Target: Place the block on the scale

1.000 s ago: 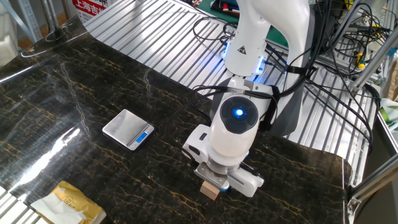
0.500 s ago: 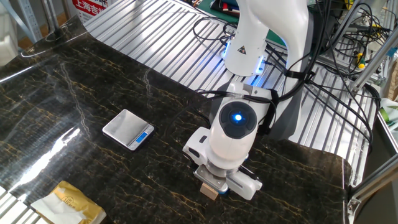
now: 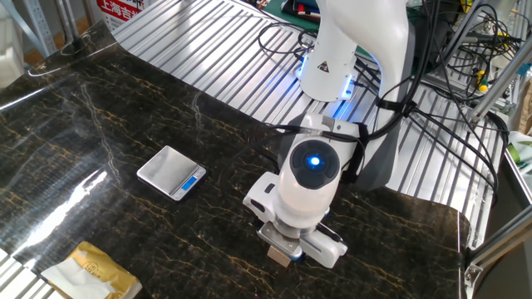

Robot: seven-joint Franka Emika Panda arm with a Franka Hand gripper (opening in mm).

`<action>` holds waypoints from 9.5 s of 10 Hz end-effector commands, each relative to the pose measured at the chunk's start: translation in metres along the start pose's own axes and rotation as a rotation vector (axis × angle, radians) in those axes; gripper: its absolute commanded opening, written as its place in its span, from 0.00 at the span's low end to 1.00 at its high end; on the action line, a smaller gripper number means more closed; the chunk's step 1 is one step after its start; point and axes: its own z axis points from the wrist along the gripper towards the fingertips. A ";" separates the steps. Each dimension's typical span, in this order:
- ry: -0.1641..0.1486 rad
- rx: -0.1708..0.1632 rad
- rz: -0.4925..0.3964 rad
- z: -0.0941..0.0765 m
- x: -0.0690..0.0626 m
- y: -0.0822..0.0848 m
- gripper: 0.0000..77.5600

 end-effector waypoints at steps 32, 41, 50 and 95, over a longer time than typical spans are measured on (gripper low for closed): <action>0.005 -0.026 -0.030 -0.014 0.001 -0.004 0.01; 0.021 0.012 -0.037 -0.041 0.001 -0.021 0.01; 0.048 0.016 -0.017 -0.048 -0.003 -0.086 0.01; 0.049 0.011 -0.082 -0.035 -0.002 -0.296 0.01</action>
